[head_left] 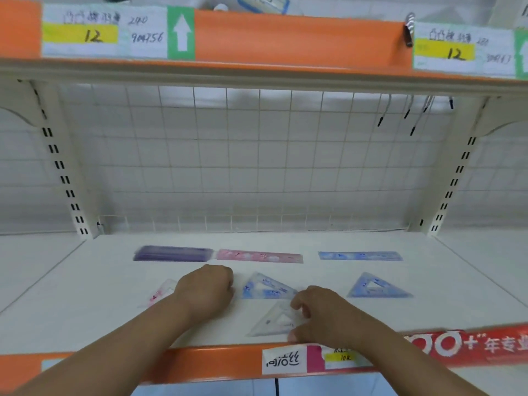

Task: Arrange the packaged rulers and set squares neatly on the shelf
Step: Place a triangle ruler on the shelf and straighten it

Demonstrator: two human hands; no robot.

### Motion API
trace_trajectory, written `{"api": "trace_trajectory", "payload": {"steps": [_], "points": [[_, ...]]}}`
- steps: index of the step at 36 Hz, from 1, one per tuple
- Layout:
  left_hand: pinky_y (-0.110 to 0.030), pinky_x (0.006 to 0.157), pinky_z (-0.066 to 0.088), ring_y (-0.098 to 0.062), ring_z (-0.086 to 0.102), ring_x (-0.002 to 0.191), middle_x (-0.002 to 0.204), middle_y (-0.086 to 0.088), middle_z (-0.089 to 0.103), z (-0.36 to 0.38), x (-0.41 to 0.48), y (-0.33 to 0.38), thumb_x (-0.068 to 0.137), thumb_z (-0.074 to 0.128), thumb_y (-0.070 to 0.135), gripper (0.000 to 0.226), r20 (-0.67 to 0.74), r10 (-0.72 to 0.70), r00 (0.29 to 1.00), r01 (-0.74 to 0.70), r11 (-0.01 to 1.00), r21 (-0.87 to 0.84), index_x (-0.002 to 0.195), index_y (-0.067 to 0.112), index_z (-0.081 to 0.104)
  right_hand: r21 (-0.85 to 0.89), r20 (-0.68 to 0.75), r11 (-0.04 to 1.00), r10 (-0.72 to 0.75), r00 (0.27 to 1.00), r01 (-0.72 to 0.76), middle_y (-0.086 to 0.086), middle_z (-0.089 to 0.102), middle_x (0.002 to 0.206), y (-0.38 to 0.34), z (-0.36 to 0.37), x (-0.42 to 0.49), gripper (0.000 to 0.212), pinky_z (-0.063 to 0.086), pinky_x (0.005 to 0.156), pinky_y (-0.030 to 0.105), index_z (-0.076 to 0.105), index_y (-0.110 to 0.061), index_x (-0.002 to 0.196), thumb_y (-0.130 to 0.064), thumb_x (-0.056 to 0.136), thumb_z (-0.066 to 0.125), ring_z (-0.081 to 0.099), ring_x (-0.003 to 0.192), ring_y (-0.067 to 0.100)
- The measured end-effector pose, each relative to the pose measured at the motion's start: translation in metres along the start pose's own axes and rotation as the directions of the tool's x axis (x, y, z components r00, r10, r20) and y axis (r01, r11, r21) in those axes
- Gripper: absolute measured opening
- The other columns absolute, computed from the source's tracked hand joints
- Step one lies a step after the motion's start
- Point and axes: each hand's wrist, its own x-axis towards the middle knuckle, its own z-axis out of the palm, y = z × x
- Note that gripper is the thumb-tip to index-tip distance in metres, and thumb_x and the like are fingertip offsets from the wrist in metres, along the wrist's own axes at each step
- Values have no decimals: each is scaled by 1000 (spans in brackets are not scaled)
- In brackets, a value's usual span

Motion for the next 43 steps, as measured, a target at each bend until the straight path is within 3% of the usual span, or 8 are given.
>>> {"api": "trace_trajectory", "payload": {"steps": [16, 24, 28, 31, 34, 43], "points": [[-29, 85, 47, -16, 58, 104, 113, 5, 63, 0, -12, -1, 98, 42, 34, 26, 13, 17, 1000, -16, 1000, -21, 112, 22, 61, 20, -23, 998, 64, 998, -63, -10, 42, 105, -2, 2, -6, 59, 39, 89, 21, 50, -24, 130, -47, 80, 70, 44, 99, 8], [-28, 87, 46, -15, 57, 109, 118, 5, 62, -8, -32, -1, 99, 42, 36, 27, -37, -64, 997, 62, 997, -44, 115, 24, 61, -64, -171, 996, -71, 983, 61, -6, 47, 105, -16, -16, 7, 40, 34, 71, 18, 57, -24, 123, -47, 89, 58, 44, 90, 7], [-28, 87, 47, -16, 57, 109, 117, 5, 63, -13, -46, -5, 99, 43, 36, 27, -72, -138, 988, 132, 988, -79, 114, 23, 61, -68, -185, 984, -177, 967, 167, -6, 50, 104, -38, -20, 17, 34, 43, 80, 24, 62, -21, 116, -43, 90, 59, 48, 92, 9], [-28, 86, 48, -16, 57, 108, 115, 5, 63, -19, -56, -10, 99, 43, 36, 26, -110, -206, 972, 194, 975, -111, 113, 23, 61, -69, -169, 970, -244, 955, 235, -2, 53, 119, -59, -20, 22, 40, 43, 89, 26, 59, -21, 123, -43, 90, 59, 52, 106, 13], [-27, 82, 47, -15, 58, 104, 110, 6, 65, -25, -67, -18, 98, 43, 35, 25, -139, -265, 954, 247, 960, -133, 112, 24, 61, -92, -151, 954, -296, 943, 285, -1, 52, 128, -80, -19, 25, 43, 42, 92, 28, 57, -22, 126, -45, 90, 59, 52, 113, 15], [-26, 78, 45, -16, 58, 105, 113, 5, 63, -32, -114, -60, 98, 45, 38, 26, -158, -319, 934, 294, 941, -166, 115, 25, 60, -148, -125, 933, -348, 929, 329, -1, 50, 128, -141, -4, 16, 42, 43, 95, 31, 57, -22, 124, -46, 90, 57, 50, 115, 17]]}}
